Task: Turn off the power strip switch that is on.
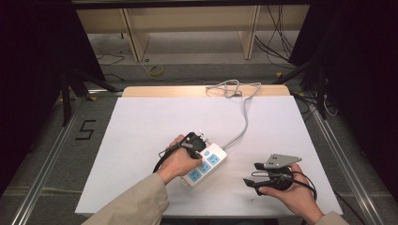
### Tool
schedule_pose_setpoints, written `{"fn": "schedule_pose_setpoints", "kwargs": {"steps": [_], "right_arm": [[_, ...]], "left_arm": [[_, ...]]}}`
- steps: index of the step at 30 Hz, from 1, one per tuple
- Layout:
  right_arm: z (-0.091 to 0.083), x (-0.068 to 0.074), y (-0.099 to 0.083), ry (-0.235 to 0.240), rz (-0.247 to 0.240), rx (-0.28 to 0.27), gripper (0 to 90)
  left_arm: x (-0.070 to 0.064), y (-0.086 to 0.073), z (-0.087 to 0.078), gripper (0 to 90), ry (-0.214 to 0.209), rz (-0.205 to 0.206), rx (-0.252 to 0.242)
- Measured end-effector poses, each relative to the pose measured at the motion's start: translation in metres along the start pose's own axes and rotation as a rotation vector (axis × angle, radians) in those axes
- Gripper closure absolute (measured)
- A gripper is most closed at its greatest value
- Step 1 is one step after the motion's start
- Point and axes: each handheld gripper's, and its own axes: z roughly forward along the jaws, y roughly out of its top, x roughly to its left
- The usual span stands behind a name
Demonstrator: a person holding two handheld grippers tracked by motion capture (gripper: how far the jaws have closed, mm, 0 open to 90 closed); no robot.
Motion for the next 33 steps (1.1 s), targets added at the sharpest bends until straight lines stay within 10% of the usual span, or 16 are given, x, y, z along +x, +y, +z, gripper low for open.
{"fn": "schedule_pose_setpoints", "kwargs": {"steps": [33], "right_arm": [[-0.0004, -0.0002, 0.0003, 0.001, 0.002, -0.006, 27.9]], "left_arm": [[0.002, -0.0022, -0.0008, 90.0, -0.011, 0.002, -0.016]]}}
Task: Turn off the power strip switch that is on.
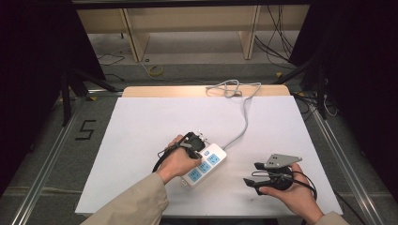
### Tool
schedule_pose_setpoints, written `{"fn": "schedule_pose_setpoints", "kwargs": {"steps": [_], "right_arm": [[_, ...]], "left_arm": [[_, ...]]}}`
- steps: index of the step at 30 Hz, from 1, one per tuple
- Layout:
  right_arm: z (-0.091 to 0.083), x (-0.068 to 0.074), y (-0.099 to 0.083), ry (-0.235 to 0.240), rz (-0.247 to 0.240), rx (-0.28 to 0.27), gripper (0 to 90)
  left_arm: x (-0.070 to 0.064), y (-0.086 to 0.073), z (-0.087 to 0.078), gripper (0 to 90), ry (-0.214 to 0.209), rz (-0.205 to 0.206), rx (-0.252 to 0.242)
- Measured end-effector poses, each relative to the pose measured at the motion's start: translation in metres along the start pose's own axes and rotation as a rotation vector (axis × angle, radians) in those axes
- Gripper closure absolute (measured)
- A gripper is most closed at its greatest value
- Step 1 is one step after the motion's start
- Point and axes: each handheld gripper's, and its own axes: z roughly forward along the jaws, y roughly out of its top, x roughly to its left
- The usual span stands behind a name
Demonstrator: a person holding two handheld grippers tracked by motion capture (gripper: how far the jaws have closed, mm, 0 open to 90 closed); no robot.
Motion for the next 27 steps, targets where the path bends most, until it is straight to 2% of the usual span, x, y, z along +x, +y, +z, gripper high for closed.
{"fn": "schedule_pose_setpoints", "kwargs": {"steps": [14, 17, 20, 23, 27], "right_arm": [[-0.0004, -0.0001, 0.0001, 0.0, -0.001, -0.002, 27.9], [-0.0005, 0.0, 0.0002, 0.0, -0.001, -0.003, 28.0], [-0.0005, 0.0, 0.0002, 0.0, -0.001, -0.003, 28.0], [-0.0006, -0.0001, 0.0002, -0.001, -0.002, -0.004, 28.0], [-0.0008, -0.0001, 0.0003, -0.001, -0.001, -0.005, 28.0]], "left_arm": [[0.0009, -0.0002, -0.0001, 90.0, -0.001, -0.004, -0.003], [0.0017, 0.0001, -0.0023, 90.0, 0.008, -0.018, -0.028], [0.0034, -0.0007, -0.0027, 90.0, 0.005, -0.015, -0.017], [0.0035, -0.0016, -0.0019, 90.0, 0.028, 0.006, -0.001], [0.0038, -0.0018, -0.0029, 90.0, 0.011, -0.012, -0.016]]}}
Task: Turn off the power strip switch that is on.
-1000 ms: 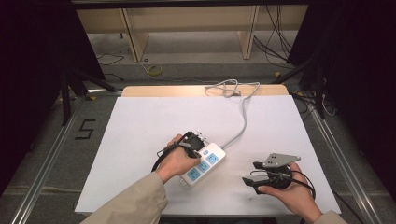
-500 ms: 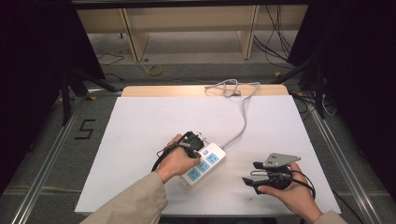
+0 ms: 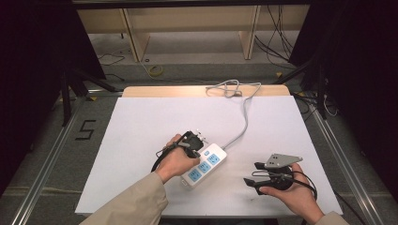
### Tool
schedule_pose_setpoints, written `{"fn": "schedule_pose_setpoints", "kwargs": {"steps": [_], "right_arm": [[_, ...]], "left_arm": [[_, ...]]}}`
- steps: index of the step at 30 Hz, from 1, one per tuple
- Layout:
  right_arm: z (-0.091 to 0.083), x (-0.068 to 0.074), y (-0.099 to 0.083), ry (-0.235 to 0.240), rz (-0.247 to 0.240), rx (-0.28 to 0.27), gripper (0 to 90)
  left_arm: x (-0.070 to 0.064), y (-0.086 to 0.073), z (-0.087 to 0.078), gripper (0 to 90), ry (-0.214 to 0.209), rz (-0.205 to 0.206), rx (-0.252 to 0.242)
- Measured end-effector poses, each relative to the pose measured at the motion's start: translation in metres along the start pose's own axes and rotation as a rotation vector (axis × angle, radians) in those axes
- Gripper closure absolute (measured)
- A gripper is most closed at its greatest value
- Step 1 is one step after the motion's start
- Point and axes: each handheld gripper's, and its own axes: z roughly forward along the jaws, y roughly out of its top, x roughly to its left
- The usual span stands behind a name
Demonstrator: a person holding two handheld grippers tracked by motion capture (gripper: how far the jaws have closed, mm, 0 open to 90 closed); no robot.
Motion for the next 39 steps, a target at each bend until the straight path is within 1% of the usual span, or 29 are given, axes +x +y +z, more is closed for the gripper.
{"fn": "schedule_pose_setpoints", "kwargs": {"steps": [2, 4, 5, 8, 9, 13, 20, 23, 32, 34, 39], "right_arm": [[0.0, 0.0, 0.0, 0.0, 0.0, 0.0, 28.0], [0.0, 0.0, 0.0, 0.0, 0.0, 0.0, 28.0], [0.0, 0.0, 0.0, 0.001, -0.001, -0.001, 28.0], [0.0, 0.0, 0.0, 0.0, -0.003, -0.001, 28.0], [0.0, 0.0, 0.0, 0.001, -0.003, 0.0, 28.0], [0.0, 0.0, 0.0, 0.0, -0.001, -0.001, 28.0], [0.0, 0.0, 0.0, -0.001, -0.001, -0.001, 28.0], [0.0, 0.0, 0.0, 0.0, -0.003, 0.0, 28.0], [0.0, 0.0, 0.0, 0.0, 0.0, -0.002, 28.0], [0.0, 0.0, 0.0, 0.0, 0.0, -0.002, 28.0], [-0.001, 0.0, 0.0, 0.0, 0.0, -0.002, 28.0]], "left_arm": [[-0.001, 0.0, 0.0, 90.0, -0.004, -0.001, -0.009], [-0.001, 0.0, -0.001, 90.0, -0.009, 0.014, -0.005], [-0.002, 0.0, -0.002, 90.0, -0.007, 0.014, -0.01], [-0.002, 0.0, -0.004, 90.0, -0.009, 0.001, -0.037], [-0.001, 0.0, -0.005, 89.9, -0.007, 0.006, -0.038], [0.001, -0.002, -0.008, 89.9, -0.006, 0.002, -0.054], [0.005, -0.005, -0.012, 89.8, -0.003, 0.001, -0.056], [0.006, -0.007, -0.013, 89.8, -0.002, -0.01, -0.062], [0.011, -0.012, -0.018, 89.7, 0.006, -0.021, -0.074], [0.013, -0.013, -0.019, 89.7, 0.01, -0.018, -0.073], [0.014, -0.015, -0.021, 89.7, 0.013, -0.03, -0.083]]}}
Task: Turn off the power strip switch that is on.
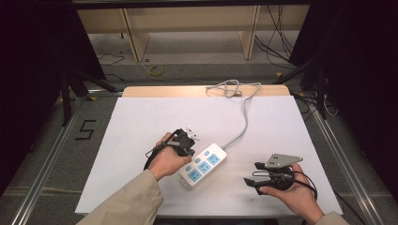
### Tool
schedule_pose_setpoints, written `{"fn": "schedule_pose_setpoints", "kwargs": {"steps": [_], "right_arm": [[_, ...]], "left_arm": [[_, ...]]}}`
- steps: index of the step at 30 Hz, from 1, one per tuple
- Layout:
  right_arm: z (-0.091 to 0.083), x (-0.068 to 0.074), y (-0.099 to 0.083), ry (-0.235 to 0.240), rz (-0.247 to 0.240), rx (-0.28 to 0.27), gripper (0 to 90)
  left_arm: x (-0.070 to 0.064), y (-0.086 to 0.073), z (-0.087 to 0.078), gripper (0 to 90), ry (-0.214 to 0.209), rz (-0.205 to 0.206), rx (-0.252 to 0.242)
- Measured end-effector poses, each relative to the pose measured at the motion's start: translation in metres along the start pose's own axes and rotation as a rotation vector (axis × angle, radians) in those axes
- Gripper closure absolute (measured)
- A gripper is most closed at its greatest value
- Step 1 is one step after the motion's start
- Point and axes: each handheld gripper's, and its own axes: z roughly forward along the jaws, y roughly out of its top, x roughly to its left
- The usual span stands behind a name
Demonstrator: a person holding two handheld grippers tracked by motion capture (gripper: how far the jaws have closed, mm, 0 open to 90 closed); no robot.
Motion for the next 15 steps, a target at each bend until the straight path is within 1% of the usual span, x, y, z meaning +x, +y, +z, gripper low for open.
{"fn": "schedule_pose_setpoints", "kwargs": {"steps": [3, 4, 5, 7, 8, 13, 15], "right_arm": [[0.0, -0.0001, -0.0001, -0.001, 0.001, 0.0, 28.0], [0.0, -0.0001, -0.0001, -0.001, 0.002, 0.0, 28.0], [0.0, -0.0001, -0.0001, 0.0, 0.002, 0.0, 28.0], [-0.0002, -0.0001, 0.0, 0.0, 0.002, -0.002, 28.0], [-0.0003, -0.0002, -0.0001, -0.001, 0.003, -0.002, 28.0], [-0.0009, -0.0006, -0.0001, -0.001, 0.002, -0.002, 28.0], [-0.0008, -0.0005, -0.0002, -0.001, 0.001, -0.002, 28.0]], "left_arm": [[0.0014, -0.0011, -0.0018, 89.7, 0.003, 0.002, -0.002], [0.0015, -0.0016, -0.002, 89.7, 0.004, -0.004, -0.008], [0.0024, -0.002, -0.0028, 89.7, 0.004, 0.003, -0.005], [0.0032, -0.0032, -0.0037, 89.6, 0.006, -0.01, -0.017], [0.0039, -0.0038, -0.0044, 89.6, 0.006, -0.009, -0.014], [0.0074, -0.0076, -0.0076, 89.5, 0.01, -0.026, -0.03], [0.0085, -0.009, -0.0089, 88.2, 0.007, -0.032, -0.033]]}}
